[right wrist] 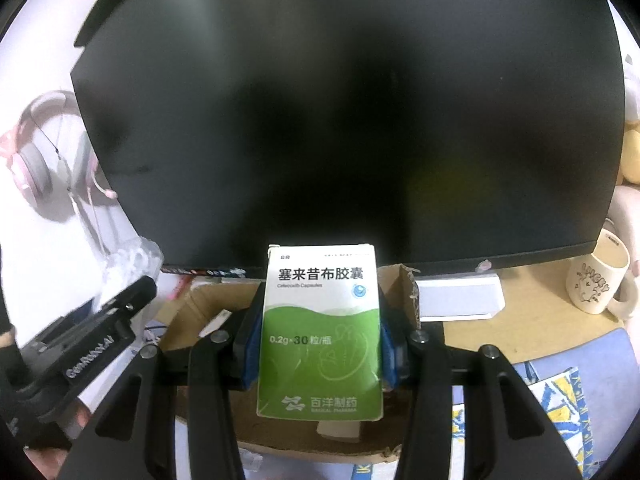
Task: Organize objects
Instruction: 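Carry the floss-pick box and medicine box with both tools over the cardboard box, then lower both tools into the cardboard box and open them to release the items, then withdraw both open tools from the box toward the perfume bottle and pink tissue pack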
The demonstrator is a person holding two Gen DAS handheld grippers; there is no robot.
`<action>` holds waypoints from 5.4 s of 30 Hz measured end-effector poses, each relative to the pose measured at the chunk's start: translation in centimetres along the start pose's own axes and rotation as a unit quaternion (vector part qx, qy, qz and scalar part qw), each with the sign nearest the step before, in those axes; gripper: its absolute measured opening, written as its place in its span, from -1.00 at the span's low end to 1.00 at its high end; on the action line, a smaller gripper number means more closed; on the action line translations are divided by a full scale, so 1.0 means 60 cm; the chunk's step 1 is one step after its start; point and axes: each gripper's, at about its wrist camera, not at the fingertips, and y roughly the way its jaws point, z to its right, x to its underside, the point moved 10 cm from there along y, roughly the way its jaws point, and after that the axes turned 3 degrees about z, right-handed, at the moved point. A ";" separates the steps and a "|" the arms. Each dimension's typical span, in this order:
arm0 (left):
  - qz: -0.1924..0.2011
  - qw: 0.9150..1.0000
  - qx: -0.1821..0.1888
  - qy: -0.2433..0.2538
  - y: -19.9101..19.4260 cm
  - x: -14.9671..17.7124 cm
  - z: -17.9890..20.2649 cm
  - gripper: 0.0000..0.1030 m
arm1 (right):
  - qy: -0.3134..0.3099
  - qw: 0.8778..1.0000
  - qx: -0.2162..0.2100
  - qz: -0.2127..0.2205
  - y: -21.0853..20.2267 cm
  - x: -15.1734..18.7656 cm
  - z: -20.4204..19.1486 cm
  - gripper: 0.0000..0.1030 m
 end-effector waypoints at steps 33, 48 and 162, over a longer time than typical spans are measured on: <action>-0.076 0.997 0.009 0.022 0.091 0.063 0.019 0.11 | -0.061 0.995 0.065 -0.050 0.061 0.044 0.008 -0.03; -0.082 0.996 0.008 0.023 0.082 0.069 0.042 0.11 | -0.094 0.990 0.084 -0.059 0.056 0.050 0.000 -0.03; -0.119 0.992 -0.029 0.023 -0.043 0.213 -0.013 1.00 | -0.058 0.985 0.057 -0.150 -0.065 0.239 -0.004 0.98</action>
